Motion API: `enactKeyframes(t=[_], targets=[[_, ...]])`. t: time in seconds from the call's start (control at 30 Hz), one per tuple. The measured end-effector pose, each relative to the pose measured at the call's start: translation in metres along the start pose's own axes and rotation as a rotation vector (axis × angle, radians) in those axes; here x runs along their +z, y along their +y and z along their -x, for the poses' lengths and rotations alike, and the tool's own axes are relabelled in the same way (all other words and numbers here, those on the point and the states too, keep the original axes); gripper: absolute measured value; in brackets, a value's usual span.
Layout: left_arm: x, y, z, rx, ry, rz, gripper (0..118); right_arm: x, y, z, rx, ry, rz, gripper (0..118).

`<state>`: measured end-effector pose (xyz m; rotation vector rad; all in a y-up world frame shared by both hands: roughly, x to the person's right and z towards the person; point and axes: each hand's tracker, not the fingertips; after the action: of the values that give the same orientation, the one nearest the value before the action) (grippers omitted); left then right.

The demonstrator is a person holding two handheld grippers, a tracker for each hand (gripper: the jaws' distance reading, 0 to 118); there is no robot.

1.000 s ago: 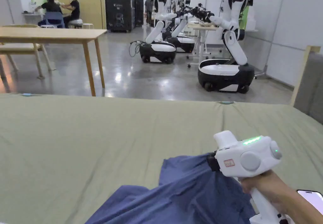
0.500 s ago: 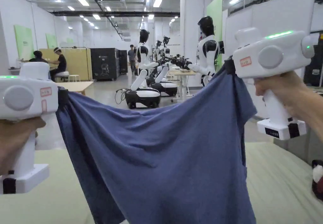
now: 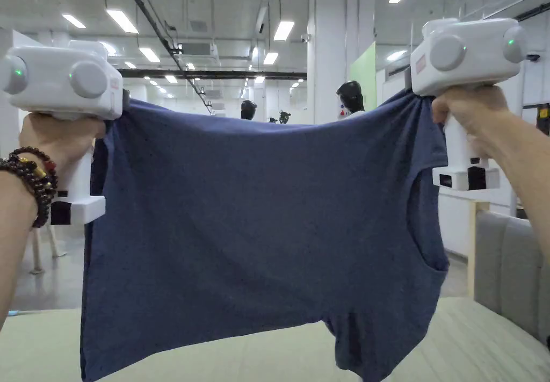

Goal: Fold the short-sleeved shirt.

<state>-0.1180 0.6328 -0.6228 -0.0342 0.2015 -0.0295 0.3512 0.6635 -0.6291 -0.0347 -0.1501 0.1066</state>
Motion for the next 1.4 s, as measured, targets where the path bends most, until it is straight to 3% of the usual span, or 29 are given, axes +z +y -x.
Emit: enactKeyframes(t=[0.13, 0.33, 0.5, 0.7, 0.83, 1.0, 1.1, 1.17, 1.3, 1.4], targets=[[-0.013, -0.035, 0.003, 0.023, -0.003, 0.028, 8, -0.013, -0.027, 0.003, 0.017, 0.003, 0.022, 1], [-0.038, -0.122, 0.009, 0.069, -0.046, 0.139, 8, -0.04, -0.102, 0.004, -0.059, 0.046, 0.112, 1], [-0.051, -0.202, 0.002, 0.077, -0.056, 0.235, 8, -0.058, -0.175, 0.012, -0.047, 0.06, 0.201, 1], [-0.042, -0.235, 0.0, 0.12, -0.096, 0.278, 8, -0.07, -0.211, 0.002, -0.074, 0.056, 0.265, 1], [-0.006, -0.235, 0.009, 0.056, -0.151, 0.232, 8, -0.032, -0.212, -0.014, -0.094, 0.102, 0.242, 1], [0.079, -0.261, 0.045, 0.105, -0.267, 0.24, 8, 0.067, -0.245, -0.038, 0.086, 0.167, 0.2, 1], [0.138, -0.294, 0.069, 0.116, -0.308, 0.247, 8, 0.138, -0.281, -0.052, 0.136, 0.227, 0.2, 1], [0.179, -0.321, 0.08, 0.107, -0.32, 0.25, 8, 0.185, -0.308, -0.059, 0.126, 0.257, 0.207, 1], [0.251, -0.394, 0.102, 0.095, -0.345, 0.329, 8, 0.264, -0.381, -0.071, 0.144, 0.355, 0.324, 1], [0.291, -0.45, 0.115, 0.123, -0.398, 0.431, 8, 0.299, -0.44, -0.071, 0.234, 0.375, 0.47, 1]])
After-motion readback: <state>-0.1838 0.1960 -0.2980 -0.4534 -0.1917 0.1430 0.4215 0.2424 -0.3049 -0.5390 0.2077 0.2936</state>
